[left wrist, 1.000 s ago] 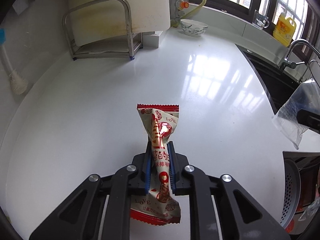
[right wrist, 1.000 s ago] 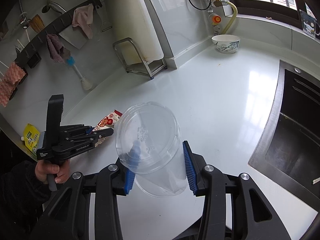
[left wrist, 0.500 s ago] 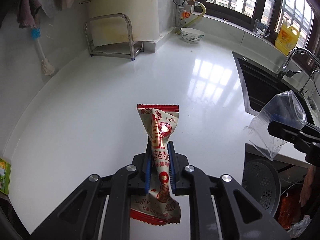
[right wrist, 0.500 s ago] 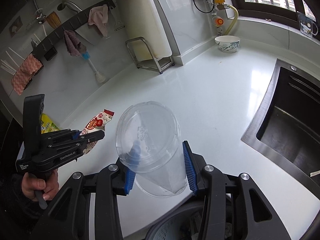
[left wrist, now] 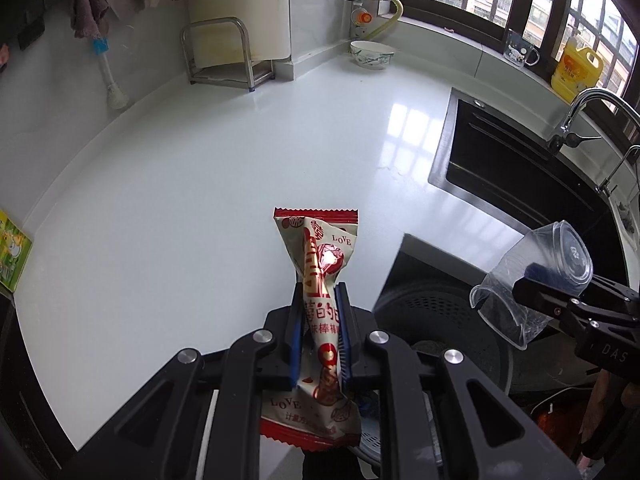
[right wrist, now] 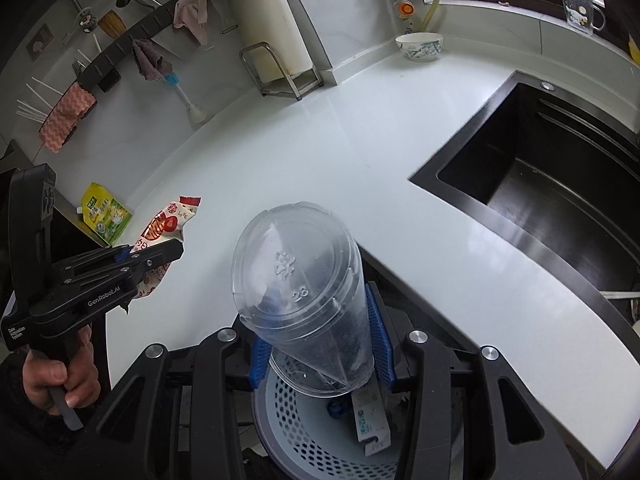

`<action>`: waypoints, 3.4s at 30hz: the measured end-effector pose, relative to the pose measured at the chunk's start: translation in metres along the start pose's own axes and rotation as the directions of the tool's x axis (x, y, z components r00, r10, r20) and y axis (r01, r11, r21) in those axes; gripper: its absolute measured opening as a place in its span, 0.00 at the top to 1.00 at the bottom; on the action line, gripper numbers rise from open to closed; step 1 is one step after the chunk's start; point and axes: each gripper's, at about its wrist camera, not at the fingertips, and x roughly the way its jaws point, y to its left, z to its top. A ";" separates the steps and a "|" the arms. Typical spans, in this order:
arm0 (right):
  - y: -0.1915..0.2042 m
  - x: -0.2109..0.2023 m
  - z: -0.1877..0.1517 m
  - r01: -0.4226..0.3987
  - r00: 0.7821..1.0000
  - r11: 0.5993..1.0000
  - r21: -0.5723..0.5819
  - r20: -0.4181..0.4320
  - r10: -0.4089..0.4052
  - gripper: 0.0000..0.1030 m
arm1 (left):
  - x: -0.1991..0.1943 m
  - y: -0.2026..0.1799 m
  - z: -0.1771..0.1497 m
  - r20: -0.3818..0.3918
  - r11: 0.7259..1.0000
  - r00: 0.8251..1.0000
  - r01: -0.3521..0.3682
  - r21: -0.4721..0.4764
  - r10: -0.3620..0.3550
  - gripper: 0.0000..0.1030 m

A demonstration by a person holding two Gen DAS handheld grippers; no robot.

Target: Collect trash

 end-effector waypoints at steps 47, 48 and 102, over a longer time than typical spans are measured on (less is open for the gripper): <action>-0.030 -0.040 -0.041 0.005 0.997 0.998 -0.060 -0.073 -0.010 0.32 | -0.031 -0.082 -0.061 -0.052 0.974 0.989 -0.142 -0.179 0.135 0.15; -0.030 -0.042 -0.041 0.005 0.997 0.998 -0.060 -0.071 -0.009 0.31 | -0.033 -0.084 -0.060 -0.045 0.973 0.989 -0.147 -0.177 0.142 0.14; -0.030 -0.062 -0.044 0.038 0.998 0.997 -0.063 -0.045 -0.041 0.29 | -0.058 -0.082 -0.051 -0.021 0.946 0.967 -0.253 -0.204 0.254 0.06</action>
